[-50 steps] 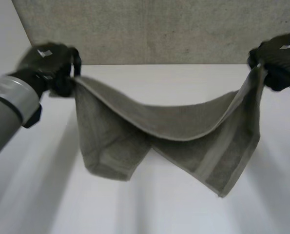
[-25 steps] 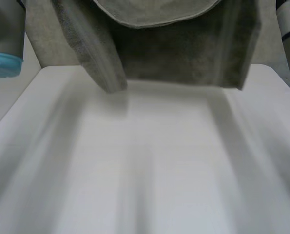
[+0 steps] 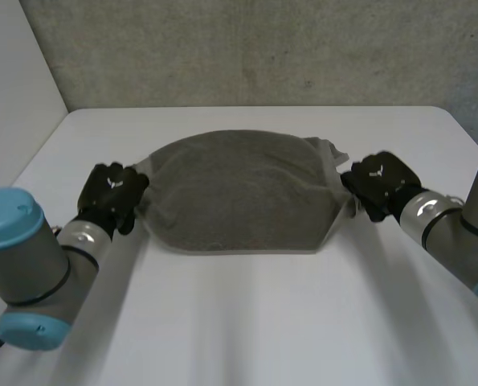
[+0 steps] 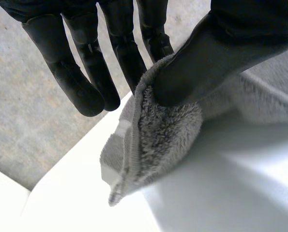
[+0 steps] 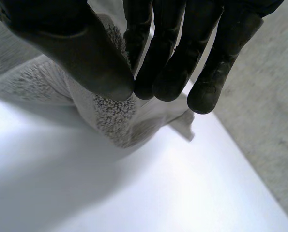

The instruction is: Fold the towel.

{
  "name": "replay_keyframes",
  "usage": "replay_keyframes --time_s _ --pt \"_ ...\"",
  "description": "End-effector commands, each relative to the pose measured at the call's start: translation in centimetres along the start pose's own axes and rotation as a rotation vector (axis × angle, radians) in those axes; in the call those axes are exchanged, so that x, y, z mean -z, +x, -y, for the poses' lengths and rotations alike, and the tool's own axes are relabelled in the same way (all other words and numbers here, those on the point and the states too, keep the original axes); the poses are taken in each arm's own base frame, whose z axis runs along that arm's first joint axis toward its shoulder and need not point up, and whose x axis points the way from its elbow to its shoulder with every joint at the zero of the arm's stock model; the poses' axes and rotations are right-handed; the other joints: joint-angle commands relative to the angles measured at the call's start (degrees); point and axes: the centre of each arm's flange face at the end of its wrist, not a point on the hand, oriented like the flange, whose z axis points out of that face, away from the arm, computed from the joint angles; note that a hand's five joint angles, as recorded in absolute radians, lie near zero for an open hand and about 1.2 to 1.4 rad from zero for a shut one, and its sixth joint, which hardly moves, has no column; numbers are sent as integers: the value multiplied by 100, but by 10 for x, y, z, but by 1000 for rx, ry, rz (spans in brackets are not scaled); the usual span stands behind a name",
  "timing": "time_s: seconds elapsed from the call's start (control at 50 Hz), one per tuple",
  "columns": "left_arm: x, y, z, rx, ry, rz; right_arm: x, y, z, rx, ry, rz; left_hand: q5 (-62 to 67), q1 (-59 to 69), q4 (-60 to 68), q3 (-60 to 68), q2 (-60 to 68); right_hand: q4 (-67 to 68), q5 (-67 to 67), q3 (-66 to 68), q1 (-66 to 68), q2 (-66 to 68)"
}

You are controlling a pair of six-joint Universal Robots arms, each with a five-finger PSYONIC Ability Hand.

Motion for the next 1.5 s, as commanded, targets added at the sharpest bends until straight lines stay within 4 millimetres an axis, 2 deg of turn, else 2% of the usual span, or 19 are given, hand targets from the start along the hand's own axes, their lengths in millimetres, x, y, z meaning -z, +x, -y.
replay_keyframes --time_s 0.02,0.04,0.06,0.08,0.1,0.3,0.6,0.82,0.94,0.98,1.02,1.04,1.08,1.3,1.44,1.5 --pt "2 -4 -11 -15 -22 11 4 -4 -17 -39 -56 7 -1530 -79 -703 -748 -431 383 327 356 485 446" --pt "2 -5 -11 -16 -23 12 4 -5 -20 -49 -65 7 -1530 -79 -703 -748 -431 -360 -416 -387 -259 -297" --pt "2 -5 -12 -15 -24 12 4 -5 -20 -49 -66 7 -1530 -79 -703 -748 -431 -367 -424 -395 -266 -305" --pt "2 -5 -12 -14 -24 12 4 -5 -23 -67 -72 8 -1530 -79 -703 -748 -431 -2116 -2173 -2144 -2015 -2053" --pt "1 -5 -12 -14 -23 14 3 -5 -25 -90 -76 5 -1530 -79 -703 -748 -431 -3249 -3306 -3277 -3148 -3187" --pt "2 -5 -16 -13 -17 22 10 -4 -36 -200 -103 -10 -1530 -79 -703 -748 -431 -4286 -4342 -4313 -4185 -4223" --pt "2 -4 -18 -15 -4 29 31 -10 -33 -271 -92 -37 -1530 -79 -703 -748 -431 -4976 -5033 -5004 -4875 -4914" --pt "1 -5 -17 -15 -1 34 22 -9 -34 -284 -55 -112 -1530 -79 -703 -748 -431 -4758 -4814 -4785 -4657 -4695" --pt "0 -6 -16 -16 15 42 7 -9 -46 -264 -55 -163 -1530 -79 -703 -748 -431 -4203 -4259 -4230 -4102 -4140" --pt "0 -6 -16 -17 19 44 5 -8 -47 -262 -47 -170 -1530 -79 -703 -748 -431 -3698 -3755 -3726 -3597 -3635" --pt "-1 -6 -16 -17 23 47 2 -5 -45 -256 -24 -183 -1530 -79 -703 -748 -431 -1791 -1848 -1819 -1690 -1728" --pt "-1 -6 -17 -17 23 47 2 -5 -45 -256 -23 -183 -1530 -79 -703 -748 -431 -1780 -1837 -1808 -1679 -1718" --pt "-1 -5 -18 -17 19 44 0 -2 -44 -250 -6 -195 -1530 -79 -703 -748 -431 374 317 346 475 437" --pt "-3 0 -28 -14 -8 30 2 4 -45 -243 15 -227 -1611 -160 -784 -829 -512 383 327 356 485 446" --pt "-5 4 -36 -15 -29 19 6 1 -46 -245 16 -215 -2588 -1137 -1760 -1805 -1488 383 327 356 485 446" --pt "-6 4 -39 -14 -37 17 6 6 -50 -250 6 -230 -3277 -1826 -2450 -2495 -2178 383 327 356 485 446"
